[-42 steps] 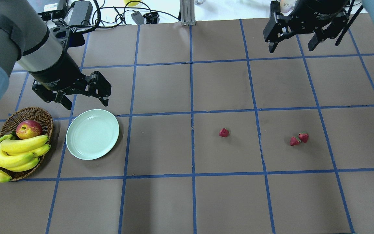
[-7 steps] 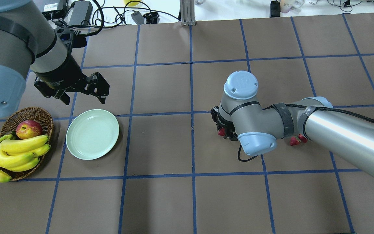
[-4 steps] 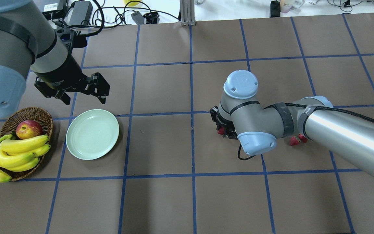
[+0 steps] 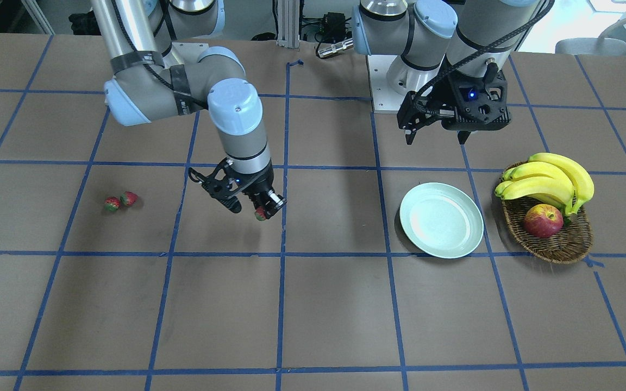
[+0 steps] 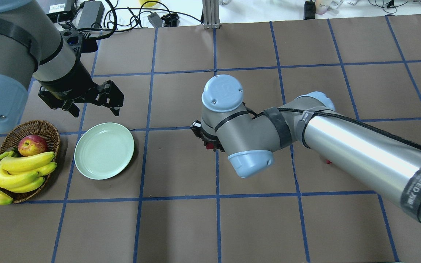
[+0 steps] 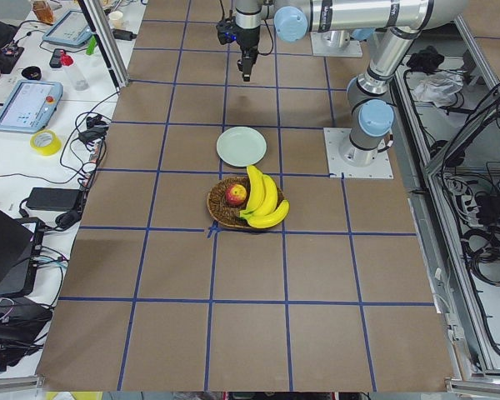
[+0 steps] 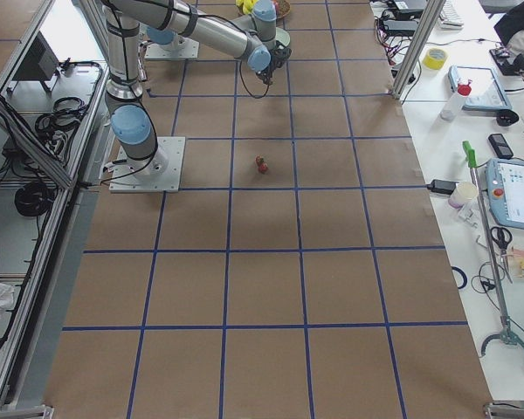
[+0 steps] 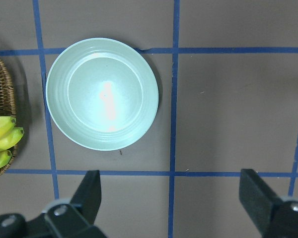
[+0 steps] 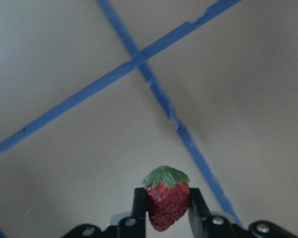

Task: Collect all strawberries into plate
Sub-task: 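Carry the strawberry toward the plate and release it on the table, then move the right gripper to the strawberry pair and grasp one, then carry the strawberry beside the first one and open the right gripper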

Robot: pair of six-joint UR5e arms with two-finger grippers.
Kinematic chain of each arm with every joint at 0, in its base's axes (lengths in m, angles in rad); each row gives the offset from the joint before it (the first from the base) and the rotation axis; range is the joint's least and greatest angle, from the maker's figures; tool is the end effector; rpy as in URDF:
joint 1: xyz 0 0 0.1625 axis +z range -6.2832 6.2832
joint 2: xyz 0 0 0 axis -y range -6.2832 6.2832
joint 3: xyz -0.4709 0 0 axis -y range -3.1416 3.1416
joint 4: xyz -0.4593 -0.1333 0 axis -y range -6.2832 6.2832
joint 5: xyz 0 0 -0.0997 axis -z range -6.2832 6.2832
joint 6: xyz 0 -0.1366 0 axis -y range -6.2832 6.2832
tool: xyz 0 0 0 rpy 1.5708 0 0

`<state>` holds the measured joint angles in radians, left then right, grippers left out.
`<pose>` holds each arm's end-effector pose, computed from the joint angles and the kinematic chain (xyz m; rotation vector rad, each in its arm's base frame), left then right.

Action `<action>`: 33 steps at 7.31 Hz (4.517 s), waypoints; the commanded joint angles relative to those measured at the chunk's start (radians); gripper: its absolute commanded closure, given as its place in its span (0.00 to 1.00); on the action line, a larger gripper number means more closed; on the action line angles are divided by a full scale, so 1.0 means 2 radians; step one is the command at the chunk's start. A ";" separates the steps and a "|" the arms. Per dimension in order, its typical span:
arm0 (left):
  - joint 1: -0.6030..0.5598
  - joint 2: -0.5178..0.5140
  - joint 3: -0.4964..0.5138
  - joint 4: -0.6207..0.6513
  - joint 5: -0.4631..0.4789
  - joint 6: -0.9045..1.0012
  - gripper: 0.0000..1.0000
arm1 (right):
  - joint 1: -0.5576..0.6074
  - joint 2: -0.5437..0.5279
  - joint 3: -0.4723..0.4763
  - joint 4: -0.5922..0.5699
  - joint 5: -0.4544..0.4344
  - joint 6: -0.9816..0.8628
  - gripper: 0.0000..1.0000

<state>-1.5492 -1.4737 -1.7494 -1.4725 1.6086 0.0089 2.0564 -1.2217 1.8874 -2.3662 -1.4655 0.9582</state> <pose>-0.1170 -0.5167 0.4590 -0.0202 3.1034 -0.0252 0.4287 -0.4960 0.1995 0.6870 2.8964 -0.0414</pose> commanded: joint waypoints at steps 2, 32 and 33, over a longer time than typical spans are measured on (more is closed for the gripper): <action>0.000 0.004 -0.001 -0.002 0.000 -0.005 0.00 | 0.042 0.065 -0.007 -0.054 0.010 -0.082 0.94; 0.000 0.007 -0.004 -0.007 0.008 0.000 0.00 | -0.311 -0.087 0.036 0.196 -0.085 -0.200 0.95; 0.000 0.007 -0.005 -0.007 0.009 0.000 0.00 | -0.248 -0.086 -0.017 0.243 -0.074 -0.198 0.98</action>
<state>-1.5493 -1.4604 -1.7575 -1.4864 1.6252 0.0092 1.4312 -1.3906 1.9929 -2.0272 -1.6329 0.5860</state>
